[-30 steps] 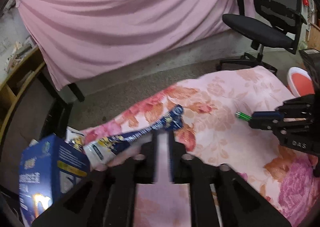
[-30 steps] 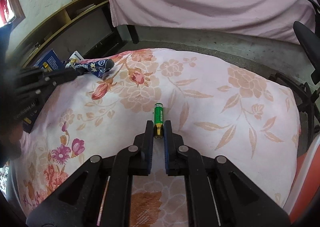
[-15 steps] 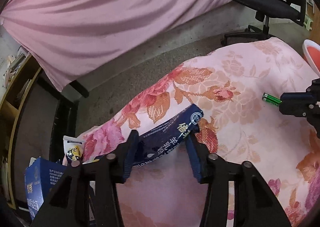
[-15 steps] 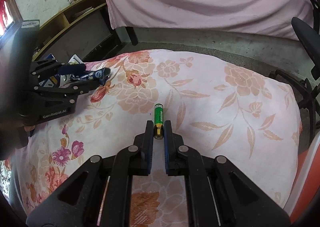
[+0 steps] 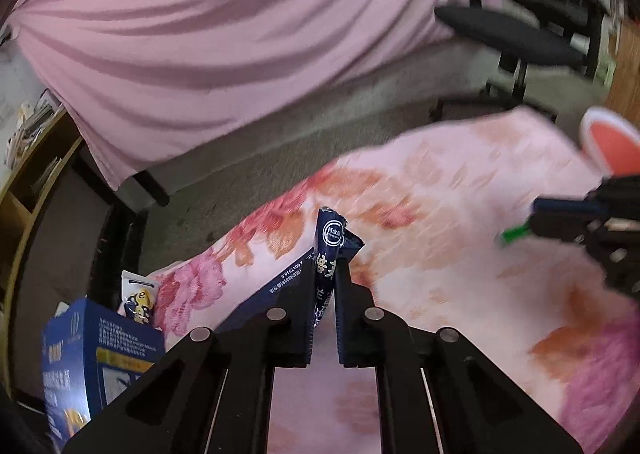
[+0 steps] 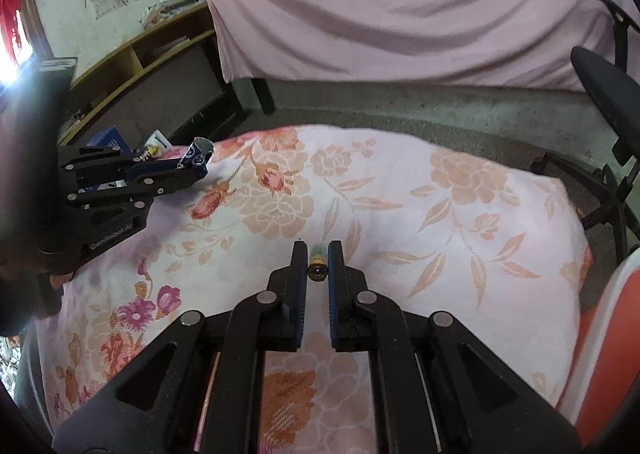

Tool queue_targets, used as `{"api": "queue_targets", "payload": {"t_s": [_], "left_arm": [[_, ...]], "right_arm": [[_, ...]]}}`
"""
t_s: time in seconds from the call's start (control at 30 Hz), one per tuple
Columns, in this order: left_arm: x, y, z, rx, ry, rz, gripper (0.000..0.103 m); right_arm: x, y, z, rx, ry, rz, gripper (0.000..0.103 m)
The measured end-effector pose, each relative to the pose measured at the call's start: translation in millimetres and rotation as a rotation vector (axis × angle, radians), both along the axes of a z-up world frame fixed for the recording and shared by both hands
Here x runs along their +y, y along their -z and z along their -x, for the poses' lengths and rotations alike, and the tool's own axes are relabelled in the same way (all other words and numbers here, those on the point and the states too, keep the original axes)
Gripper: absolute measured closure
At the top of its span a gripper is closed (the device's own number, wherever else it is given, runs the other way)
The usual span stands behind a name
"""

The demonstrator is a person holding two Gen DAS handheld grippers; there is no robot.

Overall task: Collect trash
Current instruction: 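Lift the wrapper with the left tool while the right tool carries the battery over the bucket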

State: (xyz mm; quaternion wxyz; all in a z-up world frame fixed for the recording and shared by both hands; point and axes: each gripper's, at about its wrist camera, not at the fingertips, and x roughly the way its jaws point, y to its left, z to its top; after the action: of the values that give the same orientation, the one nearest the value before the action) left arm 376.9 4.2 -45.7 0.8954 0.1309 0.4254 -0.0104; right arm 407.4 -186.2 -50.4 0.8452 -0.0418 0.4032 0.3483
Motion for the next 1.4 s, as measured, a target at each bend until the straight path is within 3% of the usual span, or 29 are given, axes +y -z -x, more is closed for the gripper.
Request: {"api": "queue_targets", "payload": {"t_s": [0.17,0.4,0.57,0.83,1.03,1.17,1.4], "left_arm": [[-17,-23,26,-0.086,0.016,0.15,0.096],[-49,-44,46,-0.103,0.038,0.276,0.096],[-76,-63,54,-0.178,0.066,0.331,0.096],[-122,-110,64,-0.382,0.184,0.425,0.096],[-165,-137,66,-0.483,0.322,0.482,0.096],[-195,-145,65,-0.513,0.409,0.528,0.096],[-251,-139,60,-0.487,0.504,0.583,0.096]], "right_arm": [[-19,-12,10,-0.06,0.028,-0.038,0.071],[-52,-23,19,-0.081,0.083,-0.115,0.071],[-81,-42,30,-0.168,0.139,-0.184,0.071],[-130,-90,68,-0.452,0.277,-0.273,0.071],[-162,-111,102,-0.682,0.416,-0.221,0.071],[-187,-115,112,-0.731,0.491,-0.213,0.071],[-233,-111,112,-0.7,0.594,-0.201,0.071]]}}
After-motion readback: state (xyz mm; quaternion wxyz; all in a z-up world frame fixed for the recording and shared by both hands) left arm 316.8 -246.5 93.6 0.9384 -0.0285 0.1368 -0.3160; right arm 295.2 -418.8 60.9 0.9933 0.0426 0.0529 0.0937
